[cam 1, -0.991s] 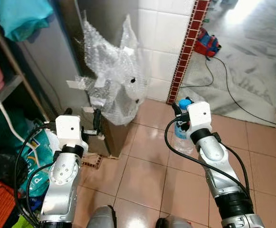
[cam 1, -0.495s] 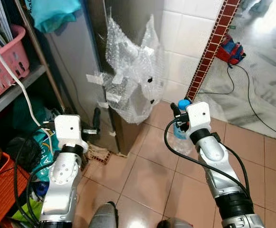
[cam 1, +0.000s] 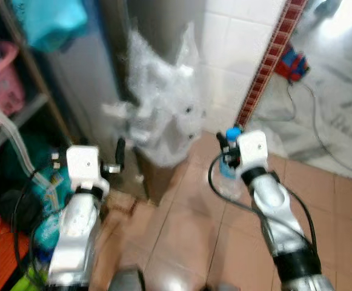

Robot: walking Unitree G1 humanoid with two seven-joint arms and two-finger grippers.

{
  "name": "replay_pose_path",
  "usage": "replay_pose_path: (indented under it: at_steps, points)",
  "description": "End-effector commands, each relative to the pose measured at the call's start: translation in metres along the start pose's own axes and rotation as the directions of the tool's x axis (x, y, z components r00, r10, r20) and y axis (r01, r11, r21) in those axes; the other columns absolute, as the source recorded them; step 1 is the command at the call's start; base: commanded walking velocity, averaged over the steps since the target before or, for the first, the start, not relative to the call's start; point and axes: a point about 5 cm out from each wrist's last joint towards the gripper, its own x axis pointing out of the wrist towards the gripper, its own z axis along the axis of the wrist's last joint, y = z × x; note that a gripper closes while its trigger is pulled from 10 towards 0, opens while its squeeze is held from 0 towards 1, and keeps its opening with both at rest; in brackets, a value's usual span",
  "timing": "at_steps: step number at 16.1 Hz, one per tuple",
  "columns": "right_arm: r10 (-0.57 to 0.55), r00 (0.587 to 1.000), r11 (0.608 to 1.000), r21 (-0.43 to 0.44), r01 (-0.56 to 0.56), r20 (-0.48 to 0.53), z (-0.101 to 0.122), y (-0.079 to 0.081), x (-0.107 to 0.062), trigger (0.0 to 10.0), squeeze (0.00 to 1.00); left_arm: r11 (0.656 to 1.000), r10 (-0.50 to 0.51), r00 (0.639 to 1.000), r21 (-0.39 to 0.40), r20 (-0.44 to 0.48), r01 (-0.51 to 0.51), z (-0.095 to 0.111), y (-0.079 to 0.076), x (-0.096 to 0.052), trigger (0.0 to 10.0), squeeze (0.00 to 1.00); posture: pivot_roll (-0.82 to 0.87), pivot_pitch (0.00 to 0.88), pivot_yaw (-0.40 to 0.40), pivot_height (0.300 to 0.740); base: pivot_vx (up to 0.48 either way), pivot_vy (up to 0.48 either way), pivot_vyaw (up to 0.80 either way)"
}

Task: Restocking fridge

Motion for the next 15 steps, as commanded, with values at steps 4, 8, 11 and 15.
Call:
replay_pose_path:
  at_steps: [4, 8, 11, 15]
  points:
    - [-0.004, 1.0, 1.0, 0.009, 0.004, 0.016, 0.001, -0.003, -0.009, 10.0, 0.0, 1.0, -0.016, 1.0, -0.003, 0.001, 0.016, 0.002, 0.001, -0.01, 10.0, 0.0, 0.05, 0.077, -0.021, 0.74, 0.254, 0.0, 0.0]
    - [0.03, 0.999, 1.0, 0.002, -0.03, 0.03, 0.003, 0.0, -0.008, 10.0, 0.0, 1.0, 0.0, 1.0, -0.001, 0.009, 0.0, 0.004, 0.002, -0.012, 10.0, 0.0, 0.05, 0.07, -0.027, 0.74, 0.254, 0.0, 0.0]
    - [0.058, 0.997, 0.998, -0.031, -0.057, 0.053, 0.007, 0.002, -0.007, 10.0, 0.0, 1.0, 0.002, 1.0, -0.005, 0.003, -0.002, 0.003, 0.001, -0.013, 10.0, 0.0, 0.05, 0.071, -0.028, 0.74, 0.292, 0.0, 0.53]
    - [0.054, 0.998, 0.999, -0.011, -0.053, 0.046, 0.006, 0.002, -0.006, 10.0, 0.0, 1.0, 0.002, 1.0, -0.025, -0.005, -0.002, 0.002, 0.0, -0.013, 10.0, 0.0, 0.05, 0.07, -0.028, 0.74, 0.336, 0.091, 0.59]
